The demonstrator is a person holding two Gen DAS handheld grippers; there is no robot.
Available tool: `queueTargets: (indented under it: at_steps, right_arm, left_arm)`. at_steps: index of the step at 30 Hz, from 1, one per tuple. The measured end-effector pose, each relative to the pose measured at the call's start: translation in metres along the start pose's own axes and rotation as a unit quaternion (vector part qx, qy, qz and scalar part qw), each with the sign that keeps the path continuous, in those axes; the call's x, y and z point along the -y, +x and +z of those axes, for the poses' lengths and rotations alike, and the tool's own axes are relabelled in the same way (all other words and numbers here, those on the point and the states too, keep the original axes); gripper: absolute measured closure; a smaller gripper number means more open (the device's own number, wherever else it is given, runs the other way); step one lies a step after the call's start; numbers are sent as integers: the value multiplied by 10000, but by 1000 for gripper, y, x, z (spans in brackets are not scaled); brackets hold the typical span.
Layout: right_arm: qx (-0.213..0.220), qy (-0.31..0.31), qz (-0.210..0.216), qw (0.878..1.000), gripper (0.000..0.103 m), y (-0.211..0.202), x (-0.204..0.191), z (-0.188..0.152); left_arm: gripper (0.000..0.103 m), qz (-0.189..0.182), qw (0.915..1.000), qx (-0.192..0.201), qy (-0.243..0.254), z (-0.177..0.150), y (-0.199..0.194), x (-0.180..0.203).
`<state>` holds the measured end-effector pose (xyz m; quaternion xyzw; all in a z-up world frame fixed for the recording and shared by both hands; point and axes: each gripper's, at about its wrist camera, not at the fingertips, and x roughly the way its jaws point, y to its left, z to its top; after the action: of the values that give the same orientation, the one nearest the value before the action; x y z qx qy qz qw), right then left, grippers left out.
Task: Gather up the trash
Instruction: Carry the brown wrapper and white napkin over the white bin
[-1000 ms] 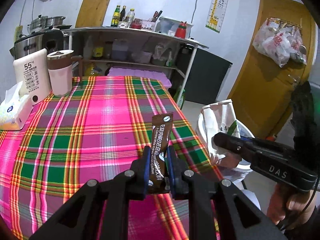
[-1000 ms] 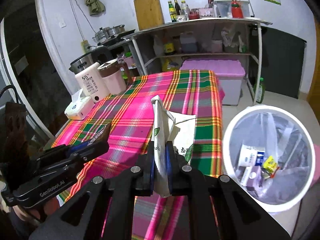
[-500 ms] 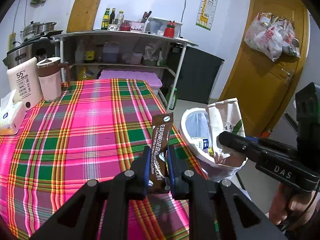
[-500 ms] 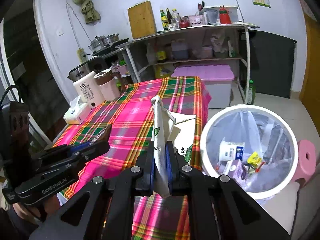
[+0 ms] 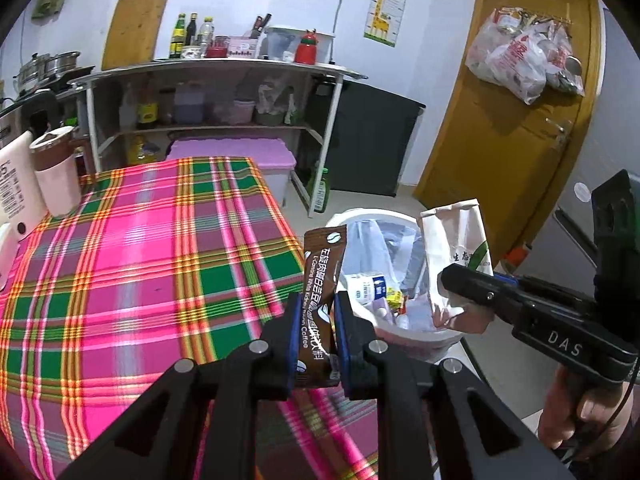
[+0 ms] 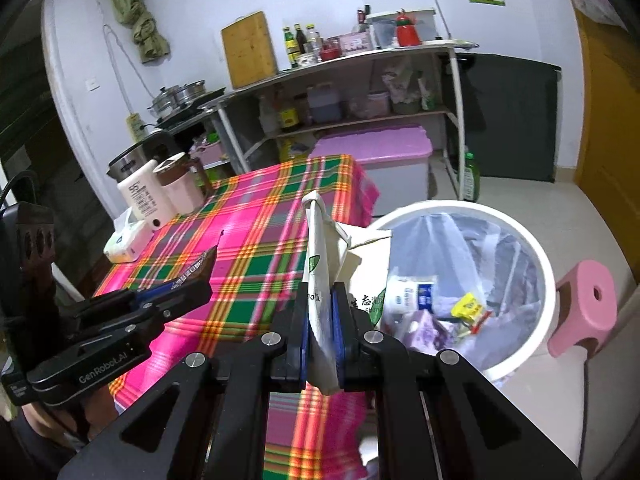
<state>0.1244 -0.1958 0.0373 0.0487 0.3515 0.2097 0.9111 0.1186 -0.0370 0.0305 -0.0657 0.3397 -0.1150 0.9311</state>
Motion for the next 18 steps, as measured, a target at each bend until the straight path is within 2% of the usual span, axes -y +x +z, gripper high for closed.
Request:
queueTargets:
  at_steps: [18]
  right_arm:
    - [-172, 446, -346, 9983, 93, 16, 56, -2]
  left_arm:
    - [86, -392, 9981, -359, 311, 12, 53, 39]
